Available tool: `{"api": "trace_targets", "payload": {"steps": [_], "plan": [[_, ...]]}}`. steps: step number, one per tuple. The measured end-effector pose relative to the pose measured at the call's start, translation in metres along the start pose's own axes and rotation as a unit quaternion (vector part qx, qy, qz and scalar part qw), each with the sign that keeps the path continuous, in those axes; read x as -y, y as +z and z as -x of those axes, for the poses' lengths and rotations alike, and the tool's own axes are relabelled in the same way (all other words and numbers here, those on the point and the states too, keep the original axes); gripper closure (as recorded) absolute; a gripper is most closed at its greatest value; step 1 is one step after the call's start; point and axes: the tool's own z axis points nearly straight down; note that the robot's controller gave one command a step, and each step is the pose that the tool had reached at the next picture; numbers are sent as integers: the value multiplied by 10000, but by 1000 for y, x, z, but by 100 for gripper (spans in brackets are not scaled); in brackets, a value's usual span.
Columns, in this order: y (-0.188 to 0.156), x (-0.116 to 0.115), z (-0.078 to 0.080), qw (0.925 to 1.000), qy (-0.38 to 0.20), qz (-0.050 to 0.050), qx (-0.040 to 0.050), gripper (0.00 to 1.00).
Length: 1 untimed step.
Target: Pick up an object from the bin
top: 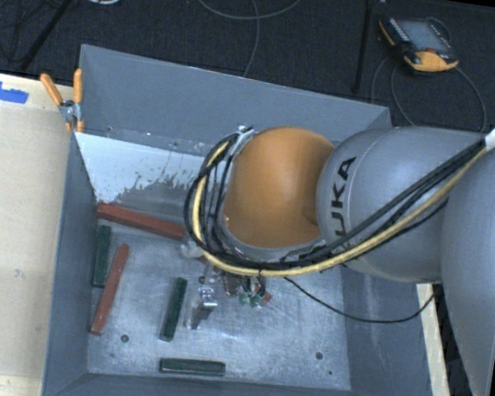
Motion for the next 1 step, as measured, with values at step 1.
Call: {"api": "trace_targets", "payload": {"steps": [1], "plan": [[57,7,11,9932,-1162,-3,-10,0]]}}
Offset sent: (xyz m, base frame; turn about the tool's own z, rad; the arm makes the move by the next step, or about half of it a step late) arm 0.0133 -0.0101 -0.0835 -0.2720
